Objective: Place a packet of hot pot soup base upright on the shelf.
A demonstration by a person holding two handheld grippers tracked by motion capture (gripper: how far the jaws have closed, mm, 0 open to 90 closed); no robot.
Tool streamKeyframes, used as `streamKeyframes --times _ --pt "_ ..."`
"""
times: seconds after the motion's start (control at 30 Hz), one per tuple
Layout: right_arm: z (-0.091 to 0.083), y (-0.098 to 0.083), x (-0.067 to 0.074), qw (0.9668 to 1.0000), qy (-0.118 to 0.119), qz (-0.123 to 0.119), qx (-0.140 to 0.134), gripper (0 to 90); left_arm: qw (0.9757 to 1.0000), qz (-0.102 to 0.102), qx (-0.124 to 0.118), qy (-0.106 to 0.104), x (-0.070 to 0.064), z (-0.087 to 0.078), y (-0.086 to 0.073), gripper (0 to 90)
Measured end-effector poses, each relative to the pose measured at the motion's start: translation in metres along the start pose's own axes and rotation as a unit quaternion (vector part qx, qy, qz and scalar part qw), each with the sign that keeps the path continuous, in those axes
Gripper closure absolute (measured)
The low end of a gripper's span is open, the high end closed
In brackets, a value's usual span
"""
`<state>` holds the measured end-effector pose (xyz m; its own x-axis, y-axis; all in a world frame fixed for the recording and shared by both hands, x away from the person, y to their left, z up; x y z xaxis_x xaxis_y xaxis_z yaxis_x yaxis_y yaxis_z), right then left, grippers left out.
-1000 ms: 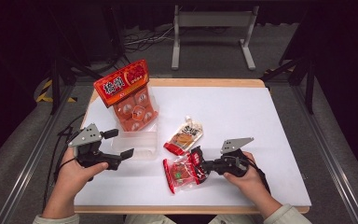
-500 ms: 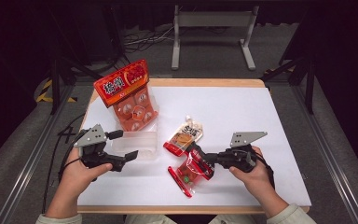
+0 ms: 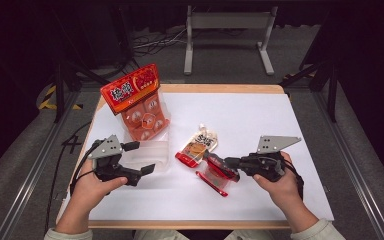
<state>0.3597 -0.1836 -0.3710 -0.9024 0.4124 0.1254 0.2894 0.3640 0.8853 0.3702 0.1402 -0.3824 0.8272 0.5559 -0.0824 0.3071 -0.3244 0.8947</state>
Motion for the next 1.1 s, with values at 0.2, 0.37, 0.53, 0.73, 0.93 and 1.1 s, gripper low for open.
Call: streamKeyframes --times 0.2,0.37,0.53,0.73,0.93,1.1 --pt "-0.006 0.007 -0.001 1.0 0.0 -0.001 -0.01 90.0 0.9999 0.005 0.006 -0.008 -0.005 0.009 -0.001 9.6" --pt "-0.01 0.017 0.001 0.9998 0.0 -0.008 -0.018 90.0 0.9997 0.009 -0.001 -0.023 -0.011 0.018 0.0 9.9" --pt "-0.014 0.024 0.003 0.9995 -0.001 -0.016 -0.027 90.0 0.9994 0.012 -0.008 -0.032 -0.017 0.025 0.002 10.2" --pt "-0.015 0.031 0.007 0.9992 0.003 -0.026 -0.031 90.0 0.998 0.024 -0.014 -0.056 -0.031 0.044 0.004 10.8" --pt "-0.014 0.038 0.013 0.9986 0.005 -0.037 -0.036 90.0 0.9953 0.04 -0.024 -0.085 -0.05 0.065 0.011 12.4" --pt "-0.012 0.041 0.015 0.9983 0.01 -0.041 -0.041 90.0 0.993 0.045 -0.022 -0.108 -0.062 0.084 0.014 12.5"
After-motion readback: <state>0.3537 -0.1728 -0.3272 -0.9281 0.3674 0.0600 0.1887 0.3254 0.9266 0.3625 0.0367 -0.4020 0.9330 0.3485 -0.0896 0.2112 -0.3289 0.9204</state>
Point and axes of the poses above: each handheld gripper's, and its own axes: z roughly forward along the jaws, y roughly out of its top, x roughly to its left, the point moved 6 cm from there along z, roughly forward along the jaws, and after that the axes turned 1 degree about y, right-handed, at the moved point
